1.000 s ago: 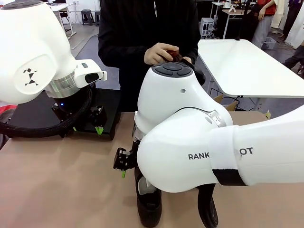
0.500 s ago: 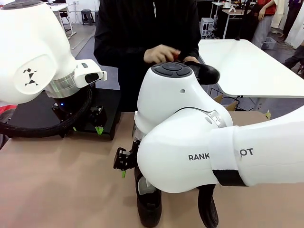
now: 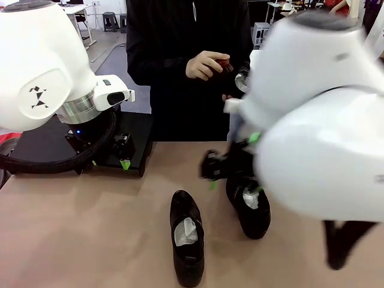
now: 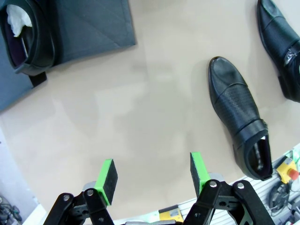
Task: Organize the shoes by placing them on the stand.
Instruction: Place the Shoe from the middle of the table onto the Shoes Stand.
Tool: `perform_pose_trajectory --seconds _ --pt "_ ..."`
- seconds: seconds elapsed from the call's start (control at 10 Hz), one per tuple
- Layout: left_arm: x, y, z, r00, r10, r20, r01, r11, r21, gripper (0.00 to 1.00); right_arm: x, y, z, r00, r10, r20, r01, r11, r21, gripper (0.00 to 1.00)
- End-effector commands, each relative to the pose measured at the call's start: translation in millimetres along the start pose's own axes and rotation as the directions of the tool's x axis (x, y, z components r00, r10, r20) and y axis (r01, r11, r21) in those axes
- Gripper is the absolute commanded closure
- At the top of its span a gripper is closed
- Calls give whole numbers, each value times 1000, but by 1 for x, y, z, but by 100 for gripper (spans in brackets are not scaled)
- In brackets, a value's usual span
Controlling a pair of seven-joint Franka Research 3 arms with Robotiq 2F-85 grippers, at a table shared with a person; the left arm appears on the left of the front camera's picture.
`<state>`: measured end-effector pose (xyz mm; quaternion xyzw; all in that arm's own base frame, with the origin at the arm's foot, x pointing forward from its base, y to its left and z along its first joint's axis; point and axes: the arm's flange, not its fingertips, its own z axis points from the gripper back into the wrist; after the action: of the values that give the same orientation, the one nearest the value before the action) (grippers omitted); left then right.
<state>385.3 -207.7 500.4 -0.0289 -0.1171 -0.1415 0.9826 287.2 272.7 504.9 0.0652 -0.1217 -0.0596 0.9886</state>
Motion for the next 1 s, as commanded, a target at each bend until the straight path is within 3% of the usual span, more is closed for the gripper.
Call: perform_pose_trajectory --seconds 0.0,0.1,0.2,0.3,0.4,0.5,0.6,0.8,0.9 --pt "0 0 0 1000 3 11 -3 1000 0 19 16 -94 13 999 -32 -29 32 999 2 0" --pt "0 0 0 1000 3 11 -3 1000 0 19 23 -125 18 999 -42 -26 42 999 2 0" --pt "0 0 0 1000 0 0 0 1000 0 19 7 -49 14 1000 -28 0 28 1000 -8 0" --pt "-7 -26 2 1000 26 -9 -25 1000 19 19 7 -49 14 1000 -28 0 28 1000 -8 0" --pt "-17 -56 2 997 65 -42 -64 997 33 19 15 -107 21 999 -49 -6 49 999 -8 0" --pt "-33 -82 4 992 100 -80 -97 994 42 19 2 -85 11 991 134 -6 -134 989 -65 0" --pt "-45 -94 0 986 139 -96 -135 990 48 19 18 -112 13 987 158 -6 -158 985 -69 0" --pt "-64 -96 -29 940 296 -171 -276 953 127 19 41 -177 22 991 134 8 -133 988 -80 0" --pt "-72 -97 -39 935 277 -221 -278 960 25 19 49 -208 23 998 54 10 -53 995 -87 0"
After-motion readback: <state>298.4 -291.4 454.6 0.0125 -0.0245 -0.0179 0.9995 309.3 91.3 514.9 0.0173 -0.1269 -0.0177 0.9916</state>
